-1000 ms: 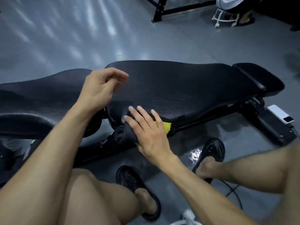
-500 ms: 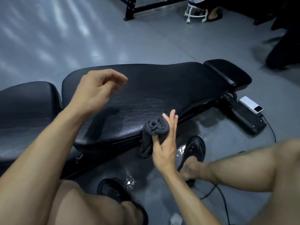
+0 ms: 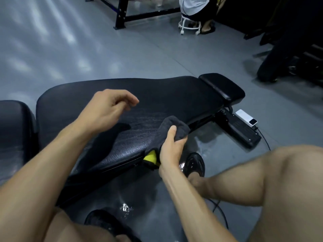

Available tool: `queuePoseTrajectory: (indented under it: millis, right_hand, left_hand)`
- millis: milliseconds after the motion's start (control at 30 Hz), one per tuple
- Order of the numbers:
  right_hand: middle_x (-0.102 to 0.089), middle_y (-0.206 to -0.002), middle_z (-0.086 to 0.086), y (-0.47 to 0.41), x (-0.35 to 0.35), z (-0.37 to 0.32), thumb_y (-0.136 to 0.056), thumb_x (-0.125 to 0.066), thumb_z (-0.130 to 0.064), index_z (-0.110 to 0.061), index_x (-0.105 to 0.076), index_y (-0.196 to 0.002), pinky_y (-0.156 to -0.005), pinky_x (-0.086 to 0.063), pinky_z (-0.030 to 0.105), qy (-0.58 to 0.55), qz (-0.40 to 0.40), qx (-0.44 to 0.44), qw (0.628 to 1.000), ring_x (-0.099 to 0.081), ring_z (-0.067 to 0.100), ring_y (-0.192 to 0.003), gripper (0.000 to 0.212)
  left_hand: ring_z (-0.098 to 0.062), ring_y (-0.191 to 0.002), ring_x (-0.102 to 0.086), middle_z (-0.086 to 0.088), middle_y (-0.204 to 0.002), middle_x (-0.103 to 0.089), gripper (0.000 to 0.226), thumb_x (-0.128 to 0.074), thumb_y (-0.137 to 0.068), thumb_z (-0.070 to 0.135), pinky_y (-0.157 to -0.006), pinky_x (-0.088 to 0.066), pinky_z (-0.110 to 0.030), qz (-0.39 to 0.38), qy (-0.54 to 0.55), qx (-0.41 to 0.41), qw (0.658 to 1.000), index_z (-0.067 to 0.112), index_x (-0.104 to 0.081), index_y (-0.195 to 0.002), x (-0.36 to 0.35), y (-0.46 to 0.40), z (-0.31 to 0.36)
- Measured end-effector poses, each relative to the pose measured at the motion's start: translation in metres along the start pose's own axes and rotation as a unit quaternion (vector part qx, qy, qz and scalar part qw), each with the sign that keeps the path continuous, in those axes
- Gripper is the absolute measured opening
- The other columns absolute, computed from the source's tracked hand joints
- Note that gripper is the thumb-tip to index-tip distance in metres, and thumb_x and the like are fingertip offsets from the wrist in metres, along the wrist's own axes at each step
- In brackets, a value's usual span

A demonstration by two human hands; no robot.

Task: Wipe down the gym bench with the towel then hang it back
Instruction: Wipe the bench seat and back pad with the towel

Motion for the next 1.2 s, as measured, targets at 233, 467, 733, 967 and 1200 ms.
queuePoseTrajectory:
  millis: [233,467,733,967,1200]
  right_hand:
    - [-0.057,-0.141,0.01,-0.05,-0.004,-0.008,-0.101,-0.055,-0.048,-0.01,-0.036,-0.152,-0.105,-0.048,0.035,-0.001,0.011,-0.053,0.999,-0.06,0.023,-0.118,0.067]
    - [-0.054,-0.141,0.023,-0.159,0.013,-0.035,-0.102,-0.048,-0.052,-0.004,-0.035,-0.144,-0.103,-0.048,0.046,0.058,0.085,-0.053,0.993,-0.059,0.04,-0.122,0.065]
    - [-0.047,-0.149,0.024,-0.227,0.04,-0.06,-0.105,-0.044,-0.051,-0.003,-0.024,-0.153,-0.099,-0.043,0.044,0.103,0.115,-0.046,0.987,-0.053,0.042,-0.13,0.071]
    - [-0.05,-0.149,0.021,-0.293,0.072,-0.082,-0.103,-0.043,-0.056,0.0,-0.031,-0.151,-0.111,-0.044,0.05,0.129,0.094,-0.064,0.985,-0.054,0.041,-0.13,0.075]
    - [-0.056,-0.143,0.019,-0.307,0.077,-0.081,-0.102,-0.041,-0.058,-0.001,-0.037,-0.15,-0.108,-0.047,0.052,0.135,0.077,-0.073,0.985,-0.059,0.041,-0.125,0.074]
  left_hand:
    - [-0.006,-0.103,-0.067,0.011,-0.108,-0.075,0.031,-0.055,-0.098,0.004,-0.097,-0.049,-0.026,-0.062,-0.051,-0.024,0.996,0.024,-0.076,-0.109,-0.037,-0.007,0.008]
    - [-0.013,-0.106,-0.063,0.011,-0.114,-0.068,0.035,-0.052,-0.096,0.002,-0.095,-0.049,-0.031,-0.094,-0.118,-0.064,0.986,0.024,-0.072,-0.115,-0.076,-0.03,0.011]
    - [-0.02,-0.12,-0.058,0.008,-0.13,-0.064,0.032,-0.049,-0.101,0.01,-0.103,-0.045,-0.039,-0.14,-0.16,-0.065,0.975,0.024,-0.068,-0.123,-0.115,-0.053,0.015]
    - [-0.019,-0.126,-0.053,0.009,-0.139,-0.06,0.033,-0.047,-0.103,0.016,-0.107,-0.041,-0.033,-0.157,-0.17,-0.068,0.97,0.025,-0.063,-0.129,-0.143,-0.063,0.029]
    - [-0.019,-0.133,-0.049,0.009,-0.146,-0.055,0.036,-0.045,-0.104,0.019,-0.11,-0.04,-0.037,-0.168,-0.187,-0.051,0.967,0.024,-0.059,-0.136,-0.17,-0.086,0.039]
Point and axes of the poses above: each hand's wrist, its own y-axis away from the middle knuckle, its own x-axis out of the back of the hand, z = x × y, the point moved 10 cm from there along -y, towards the middle knuckle
